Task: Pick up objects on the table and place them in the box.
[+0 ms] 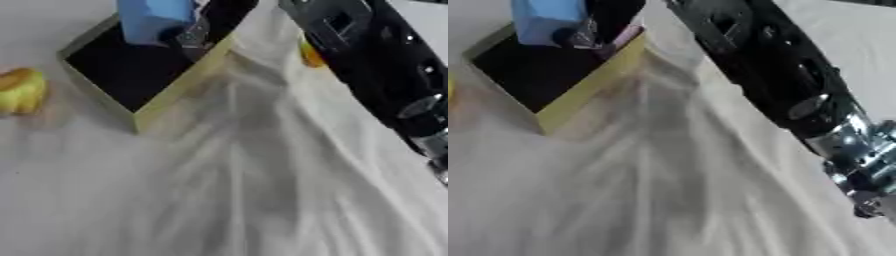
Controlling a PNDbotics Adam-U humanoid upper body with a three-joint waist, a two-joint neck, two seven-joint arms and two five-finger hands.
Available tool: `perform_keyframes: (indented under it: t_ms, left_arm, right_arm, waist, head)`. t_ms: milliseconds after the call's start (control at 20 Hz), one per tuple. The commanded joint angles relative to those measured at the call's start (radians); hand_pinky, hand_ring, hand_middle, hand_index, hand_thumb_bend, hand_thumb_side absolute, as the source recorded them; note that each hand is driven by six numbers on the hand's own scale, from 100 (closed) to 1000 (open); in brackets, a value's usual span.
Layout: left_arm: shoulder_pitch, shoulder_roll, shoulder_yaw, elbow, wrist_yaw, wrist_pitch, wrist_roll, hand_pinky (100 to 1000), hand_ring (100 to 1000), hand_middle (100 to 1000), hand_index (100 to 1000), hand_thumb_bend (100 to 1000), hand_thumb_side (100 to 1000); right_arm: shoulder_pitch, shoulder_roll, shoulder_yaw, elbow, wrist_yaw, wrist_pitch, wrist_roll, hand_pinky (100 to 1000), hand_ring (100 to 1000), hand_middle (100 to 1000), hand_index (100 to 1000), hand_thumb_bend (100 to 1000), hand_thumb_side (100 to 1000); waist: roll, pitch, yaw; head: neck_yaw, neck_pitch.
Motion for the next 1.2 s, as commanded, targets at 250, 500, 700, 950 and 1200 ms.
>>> perform_keyframes:
  t_ms: [250, 500, 700, 950, 1200]
  left_arm:
    - [-0.026, -0.007, -0.006, -0.016, 0.005, -0.008, -0.014, 652, 673, 651, 790, 100, 619]
    - [-0.028, -0.008, -0.008, -0.016, 0.006, -0.006, -0.016, 652, 674, 653, 790, 100, 624]
    - [-0.027, -0.010, -0.010, -0.016, 0.008, -0.003, -0.020, 652, 674, 653, 790, 100, 627]
    - [-0.024, -0.011, -0.014, -0.016, 0.011, 0.002, -0.027, 652, 675, 655, 790, 100, 631]
    - [-0.023, -0.013, -0.017, -0.016, 0.013, 0.005, -0.033, 653, 676, 656, 791, 100, 629]
  right_arm:
    - [-0.024, 0.066, -0.011, 0.109, 0.149, -0.111, -0.044, 861, 809, 650, 744, 111, 221]
    - [-0.012, 0.086, -0.008, 0.165, 0.261, -0.195, -0.074, 884, 877, 758, 878, 223, 373]
    - [-0.012, 0.092, -0.019, 0.183, 0.318, -0.214, -0.092, 931, 922, 814, 938, 264, 438]
    - [-0.015, 0.091, -0.027, 0.178, 0.322, -0.220, -0.096, 947, 929, 825, 949, 256, 449]
    - [-0.018, 0.090, -0.028, 0.174, 0.317, -0.225, -0.071, 960, 939, 847, 972, 502, 169]
  waist:
    - [0.002, -0.018, 0.019]
    - [-0.001, -0.016, 0.027]
    - [-0.001, -0.015, 0.026]
    - [0.000, -0.017, 0.023]
    - [0.001, -0.024, 0.023]
  head:
    - [-0.034, -0.019]
    - [-0.038, -0.018]
    - [-0.047, -0.020]
    - [-0.054, -0.025]
    - [-0.060, -0.025]
